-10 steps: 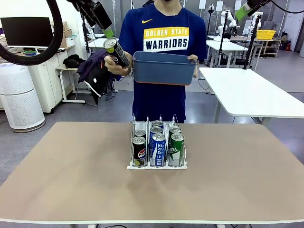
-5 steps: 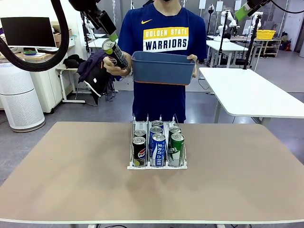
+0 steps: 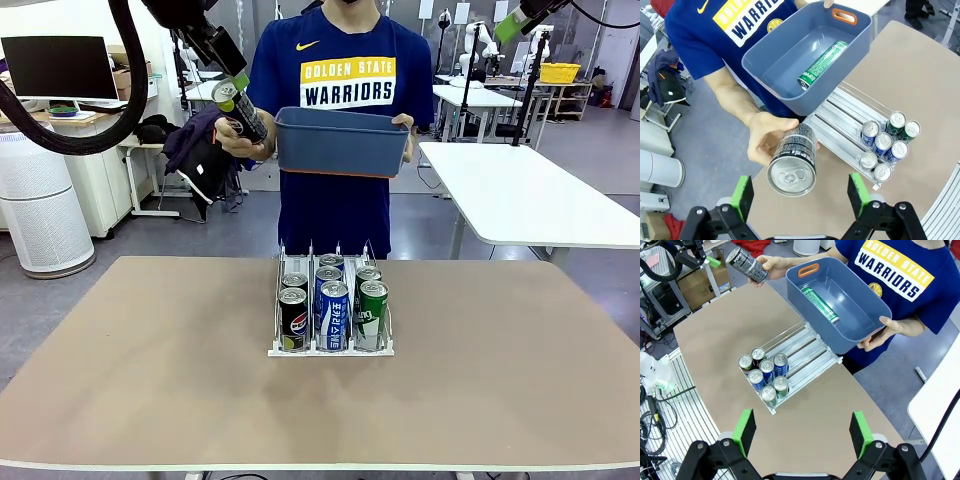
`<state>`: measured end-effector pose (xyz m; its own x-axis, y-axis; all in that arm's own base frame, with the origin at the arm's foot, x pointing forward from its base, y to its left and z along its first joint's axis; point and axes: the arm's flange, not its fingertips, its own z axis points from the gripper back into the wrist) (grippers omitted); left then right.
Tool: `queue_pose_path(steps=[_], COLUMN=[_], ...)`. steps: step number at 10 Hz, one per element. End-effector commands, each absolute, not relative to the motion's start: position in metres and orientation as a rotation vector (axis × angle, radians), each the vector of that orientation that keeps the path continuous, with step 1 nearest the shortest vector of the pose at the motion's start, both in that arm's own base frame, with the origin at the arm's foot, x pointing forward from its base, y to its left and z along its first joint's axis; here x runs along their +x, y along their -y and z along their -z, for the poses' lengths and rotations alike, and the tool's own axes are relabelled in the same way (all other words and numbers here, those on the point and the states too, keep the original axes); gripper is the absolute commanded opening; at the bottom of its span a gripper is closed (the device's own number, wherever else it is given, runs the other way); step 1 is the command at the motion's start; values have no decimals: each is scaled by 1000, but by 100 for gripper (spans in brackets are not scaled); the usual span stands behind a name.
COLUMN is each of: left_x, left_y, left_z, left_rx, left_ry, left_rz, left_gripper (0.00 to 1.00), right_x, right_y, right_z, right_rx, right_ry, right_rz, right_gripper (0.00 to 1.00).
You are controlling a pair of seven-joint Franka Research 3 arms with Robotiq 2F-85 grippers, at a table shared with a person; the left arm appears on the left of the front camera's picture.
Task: Fill the beverage cans into the dispenser.
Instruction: Pick up the Pepsi coke handed by the human.
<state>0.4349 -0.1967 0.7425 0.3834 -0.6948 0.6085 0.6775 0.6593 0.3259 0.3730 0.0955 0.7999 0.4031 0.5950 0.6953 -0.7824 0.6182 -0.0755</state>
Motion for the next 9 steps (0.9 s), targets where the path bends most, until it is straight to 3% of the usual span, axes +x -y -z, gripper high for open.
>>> queue_pose_path(steps=[1,9], left_x=[435,461], left_y=[195,187], left_z=[-743,-703], left_rx=[32,-45], left_ry=[785,753], left_rz=[876,848], left_gripper=[100,100], right_x=[373,373], right_y=[-96,-96], right_z=[-798,-798], right_rx=[282,282], right_ry=[748,748], right_rz=[-884,-884], right_gripper=[100,100])
